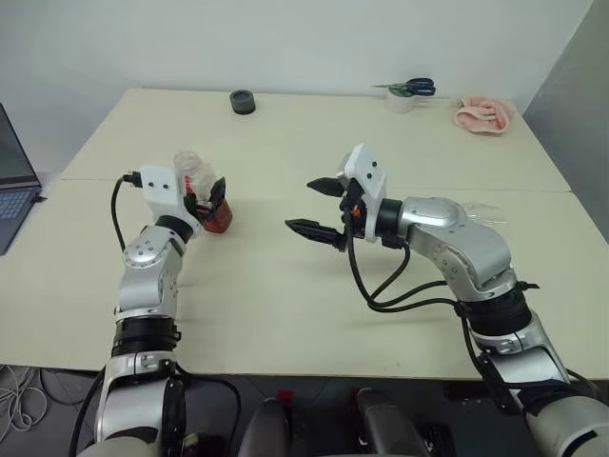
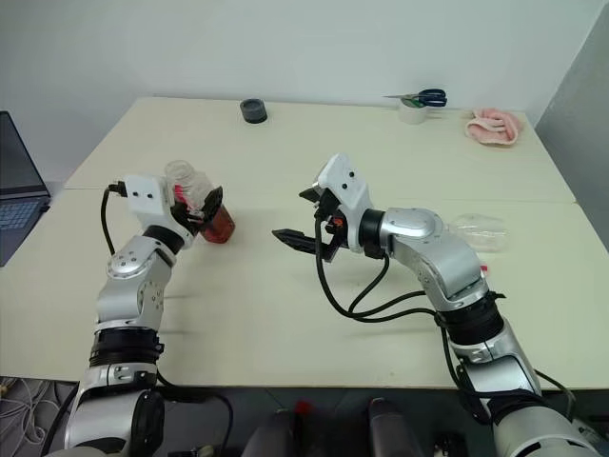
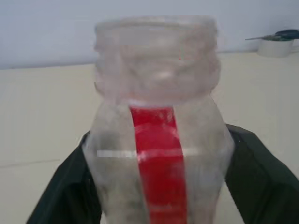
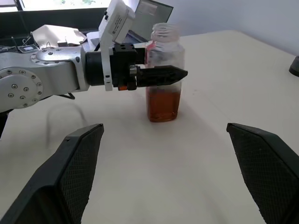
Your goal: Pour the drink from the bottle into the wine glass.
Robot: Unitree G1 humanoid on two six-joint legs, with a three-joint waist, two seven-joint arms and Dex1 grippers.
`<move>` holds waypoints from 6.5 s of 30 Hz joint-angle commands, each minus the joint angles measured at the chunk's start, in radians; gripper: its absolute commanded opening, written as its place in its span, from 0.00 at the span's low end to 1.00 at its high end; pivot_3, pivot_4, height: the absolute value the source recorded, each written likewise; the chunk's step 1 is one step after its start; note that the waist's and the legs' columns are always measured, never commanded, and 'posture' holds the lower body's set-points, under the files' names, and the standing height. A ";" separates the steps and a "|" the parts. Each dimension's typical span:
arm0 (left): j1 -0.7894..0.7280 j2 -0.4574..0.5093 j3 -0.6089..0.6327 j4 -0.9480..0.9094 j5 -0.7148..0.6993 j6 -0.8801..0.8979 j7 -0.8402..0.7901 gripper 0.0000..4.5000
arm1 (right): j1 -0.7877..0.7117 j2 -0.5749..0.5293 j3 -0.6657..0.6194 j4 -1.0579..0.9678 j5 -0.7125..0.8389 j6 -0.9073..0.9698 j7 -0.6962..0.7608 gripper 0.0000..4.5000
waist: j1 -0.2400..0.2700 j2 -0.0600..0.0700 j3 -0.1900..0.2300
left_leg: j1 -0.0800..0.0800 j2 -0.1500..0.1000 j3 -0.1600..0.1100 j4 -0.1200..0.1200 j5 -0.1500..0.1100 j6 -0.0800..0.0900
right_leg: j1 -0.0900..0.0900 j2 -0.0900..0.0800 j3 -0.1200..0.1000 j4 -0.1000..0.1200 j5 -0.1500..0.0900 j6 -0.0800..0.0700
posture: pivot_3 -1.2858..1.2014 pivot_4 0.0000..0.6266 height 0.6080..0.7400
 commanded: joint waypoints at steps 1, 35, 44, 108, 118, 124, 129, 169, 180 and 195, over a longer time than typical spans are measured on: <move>0.015 0.012 0.026 -0.083 -0.010 0.017 0.018 1.00 | -0.028 0.009 -0.015 -0.013 -0.006 -0.024 0.014 1.00 | -0.001 0.000 0.000 | 0.000 0.000 0.000 0.000 0.000 0.000 | 0.000 0.000 0.000 0.000 0.000 0.000 | 0.52 0.24 1.00; 0.174 0.070 -0.340 -0.520 -0.077 0.159 -0.454 1.00 | 0.365 0.324 -0.802 -0.070 0.483 0.194 -0.626 1.00 | -0.016 0.000 -0.001 | 0.009 0.003 0.005 -0.003 0.000 0.001 | 0.006 0.006 0.007 -0.001 -0.003 0.004 | 0.52 0.24 1.00; 0.184 0.067 -0.335 -0.520 -0.073 0.162 -0.466 1.00 | 0.323 0.409 -0.873 0.030 0.648 0.108 -0.826 1.00 | -0.024 0.000 -0.001 | 0.007 0.002 0.005 -0.003 0.000 0.001 | 0.006 0.005 0.007 -0.001 -0.003 0.004 | 0.52 0.24 1.00; 0.458 0.152 -0.095 -0.797 -0.126 0.300 -0.308 1.00 | -0.004 0.404 -0.125 1.205 -0.380 -1.200 -0.417 0.05 | -0.033 0.001 0.000 | 0.009 0.002 0.006 -0.012 0.000 0.000 | 0.002 0.002 0.007 -0.001 -0.001 -0.003 | 0.52 0.24 1.00; 0.432 0.159 -0.101 -0.781 -0.122 0.300 -0.307 1.00 | 0.028 0.387 -0.102 1.213 -0.421 -1.165 -0.298 0.05 | -0.036 0.000 -0.001 | 0.025 0.002 0.007 -0.014 0.000 0.000 | 0.015 0.002 0.008 -0.001 -0.005 0.000 | 0.52 0.24 1.00; 0.420 0.165 -0.102 -0.758 -0.117 0.291 -0.312 1.00 | 0.019 0.385 -0.121 1.207 -0.422 -1.126 -0.300 0.36 | -0.036 -0.001 -0.002 | 0.025 0.002 0.006 -0.014 0.000 0.000 | 0.015 0.004 0.008 -0.001 -0.005 0.000 | 0.52 0.24 1.00; 0.416 0.162 -0.100 -0.739 -0.118 0.284 -0.306 1.00 | 0.018 0.379 -0.136 1.191 -0.423 -1.121 -0.301 0.76 | -0.036 -0.001 -0.002 | 0.025 0.002 0.006 -0.015 0.000 0.000 | 0.015 0.003 0.008 -0.001 -0.006 0.000 | 0.52 0.24 1.00; 0.283 0.032 0.098 -0.562 -0.040 0.227 0.066 1.00 | -0.369 -0.330 -0.264 0.023 0.298 0.217 0.407 0.99 | -0.009 -0.001 0.000 | 0.006 -0.001 0.005 -0.012 -0.001 0.000 | 0.000 -0.003 0.005 -0.003 -0.004 -0.003 | 0.52 0.24 1.00; 0.157 0.082 0.058 -0.349 -0.008 0.153 -0.013 1.00 | -0.341 -0.335 -0.209 0.021 0.255 0.198 0.385 0.99 | -0.005 -0.001 0.000 | 0.006 0.000 0.005 -0.012 0.000 0.000 | 0.000 -0.001 0.004 -0.002 -0.004 -0.003 | 0.52 0.24 1.00; -0.031 0.082 0.012 -0.017 -0.008 -0.052 -0.162 1.00 | -0.319 -0.341 -0.201 0.006 0.236 0.203 0.366 0.99 | -0.004 -0.001 0.000 | 0.006 0.000 0.005 -0.012 0.000 0.000 | 0.000 -0.001 0.003 -0.001 -0.004 -0.003 | 0.52 0.24 1.00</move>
